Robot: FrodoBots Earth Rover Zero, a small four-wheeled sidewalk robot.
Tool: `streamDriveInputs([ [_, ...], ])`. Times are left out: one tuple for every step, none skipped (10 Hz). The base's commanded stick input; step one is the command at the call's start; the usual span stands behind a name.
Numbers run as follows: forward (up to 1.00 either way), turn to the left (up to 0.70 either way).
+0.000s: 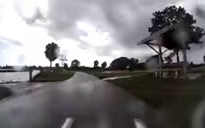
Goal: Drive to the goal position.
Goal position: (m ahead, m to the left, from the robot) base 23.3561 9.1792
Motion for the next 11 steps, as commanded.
streamDriveInputs([
  [1.0, 0.4],
  [1.0, 0.36],
  [1.0, 0.32],
  [1.0, 0.12],
  [1.0, 0.0],
  [1.0, 0.08],
  [1.0, 0.26],
  [1.0, 0.4],
  [1.0, 0.4],
  [1.0, 0.37],
  [1.0, 0.0],
])
